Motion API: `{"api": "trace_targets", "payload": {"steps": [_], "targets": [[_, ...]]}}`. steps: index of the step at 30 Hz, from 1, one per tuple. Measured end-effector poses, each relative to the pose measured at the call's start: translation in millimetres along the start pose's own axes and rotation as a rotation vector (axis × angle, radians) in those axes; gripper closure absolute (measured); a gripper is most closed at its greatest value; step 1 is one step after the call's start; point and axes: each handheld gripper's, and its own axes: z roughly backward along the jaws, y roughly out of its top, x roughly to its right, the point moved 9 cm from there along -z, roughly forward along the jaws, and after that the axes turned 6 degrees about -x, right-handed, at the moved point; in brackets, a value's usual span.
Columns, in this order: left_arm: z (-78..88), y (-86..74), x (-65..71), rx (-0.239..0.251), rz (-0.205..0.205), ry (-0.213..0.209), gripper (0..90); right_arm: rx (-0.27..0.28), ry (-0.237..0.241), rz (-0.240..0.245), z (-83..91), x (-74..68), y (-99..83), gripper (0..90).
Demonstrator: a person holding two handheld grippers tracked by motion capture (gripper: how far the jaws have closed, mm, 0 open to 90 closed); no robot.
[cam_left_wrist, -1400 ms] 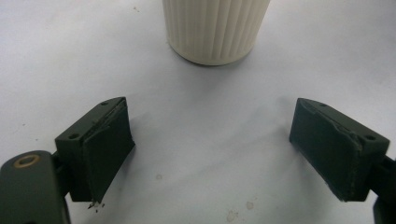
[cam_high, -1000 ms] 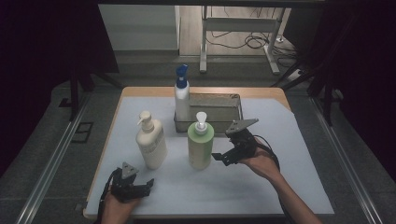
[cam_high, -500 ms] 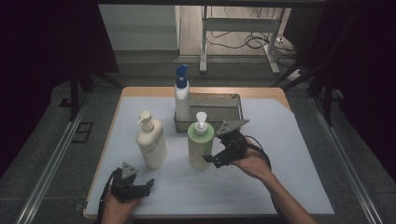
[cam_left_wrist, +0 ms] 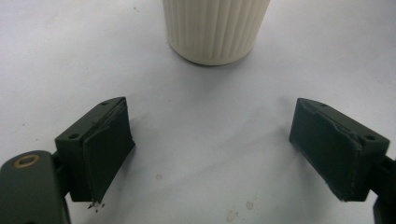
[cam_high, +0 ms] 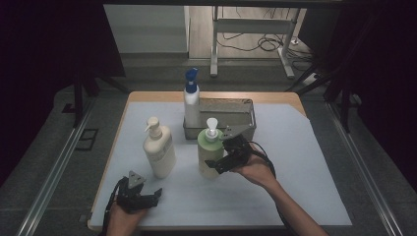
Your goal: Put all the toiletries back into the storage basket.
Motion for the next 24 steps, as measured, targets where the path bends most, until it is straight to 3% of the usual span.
{"api": "trace_targets", "payload": {"steps": [13, 24], "targets": [[0.0, 0.0, 0.0, 0.0, 0.0, 0.0, 12.5, 0.024, -0.02, 0.013, -10.5, -0.9, 4.3, 11.3], [0.0, 0.0, -0.2, 0.0, -0.002, 0.0, 12.5, 0.011, -0.052, 0.0, -8.2, -0.9, 3.5, 12.3]]}}
